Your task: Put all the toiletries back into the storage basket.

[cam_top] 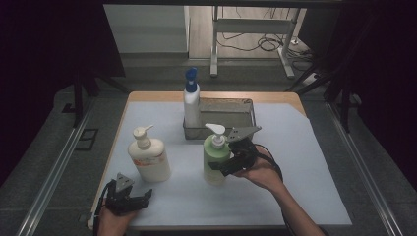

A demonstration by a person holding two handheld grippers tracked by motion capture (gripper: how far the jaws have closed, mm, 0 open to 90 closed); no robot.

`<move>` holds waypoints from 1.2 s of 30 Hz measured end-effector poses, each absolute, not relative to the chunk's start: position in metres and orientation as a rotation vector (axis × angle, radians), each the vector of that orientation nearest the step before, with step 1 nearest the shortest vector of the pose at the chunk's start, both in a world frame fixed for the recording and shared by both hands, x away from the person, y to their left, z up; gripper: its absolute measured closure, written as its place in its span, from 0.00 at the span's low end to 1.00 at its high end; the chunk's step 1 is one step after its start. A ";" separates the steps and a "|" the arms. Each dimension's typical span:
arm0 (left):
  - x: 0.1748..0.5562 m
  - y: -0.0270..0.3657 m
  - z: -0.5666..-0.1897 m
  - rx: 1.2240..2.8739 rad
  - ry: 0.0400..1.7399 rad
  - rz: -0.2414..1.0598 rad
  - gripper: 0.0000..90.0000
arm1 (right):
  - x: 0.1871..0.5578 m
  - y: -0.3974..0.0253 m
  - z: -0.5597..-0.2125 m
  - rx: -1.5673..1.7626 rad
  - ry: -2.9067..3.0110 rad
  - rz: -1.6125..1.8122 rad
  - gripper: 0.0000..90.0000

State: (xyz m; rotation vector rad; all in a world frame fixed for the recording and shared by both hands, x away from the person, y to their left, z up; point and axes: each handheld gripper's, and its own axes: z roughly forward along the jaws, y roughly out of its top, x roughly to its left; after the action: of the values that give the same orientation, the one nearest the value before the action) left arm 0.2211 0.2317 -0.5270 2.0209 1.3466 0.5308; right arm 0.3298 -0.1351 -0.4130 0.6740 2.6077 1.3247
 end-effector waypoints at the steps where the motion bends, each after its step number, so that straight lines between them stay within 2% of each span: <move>1: 0.221 0.232 -0.527 2.021 1.346 0.531 0.12 | 0.330 -0.134 -0.413 0.678 2.607 1.323 0.09; 9: 0.221 0.232 -0.527 2.021 1.347 0.531 0.12 | 0.331 -0.121 -0.420 0.678 2.593 1.258 0.11; 36: 0.221 0.232 -0.527 2.021 1.347 0.530 0.12 | 0.331 -0.126 -0.407 0.697 2.611 1.207 0.13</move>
State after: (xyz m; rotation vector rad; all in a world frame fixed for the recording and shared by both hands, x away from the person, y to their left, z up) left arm 0.2212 0.2317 -0.5269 2.0207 1.3471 0.5298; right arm 0.3314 -0.1259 -0.4071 0.6969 2.6114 1.2065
